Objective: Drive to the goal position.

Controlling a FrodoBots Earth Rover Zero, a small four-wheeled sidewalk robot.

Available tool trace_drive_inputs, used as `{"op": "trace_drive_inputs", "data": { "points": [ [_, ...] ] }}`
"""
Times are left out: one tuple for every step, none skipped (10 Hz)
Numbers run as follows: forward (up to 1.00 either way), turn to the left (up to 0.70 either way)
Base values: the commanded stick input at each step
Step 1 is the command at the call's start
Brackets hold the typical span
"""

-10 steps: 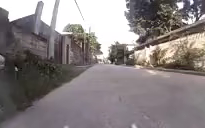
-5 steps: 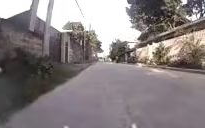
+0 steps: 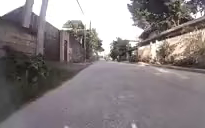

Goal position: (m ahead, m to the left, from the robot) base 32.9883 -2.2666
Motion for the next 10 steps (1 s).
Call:
{"op": "trace_drive_inputs", "data": {
  "points": [
    [1.0,0.0],
    [1.0,0.0],
    [1.0,0.0],
    [1.0,0.0],
    [1.0,0.0],
    [1.0,0.0],
    [1.0,0.0],
    [1.0,0.0],
    [1.0,0.0],
    [1.0,0.0]
  ]
}}
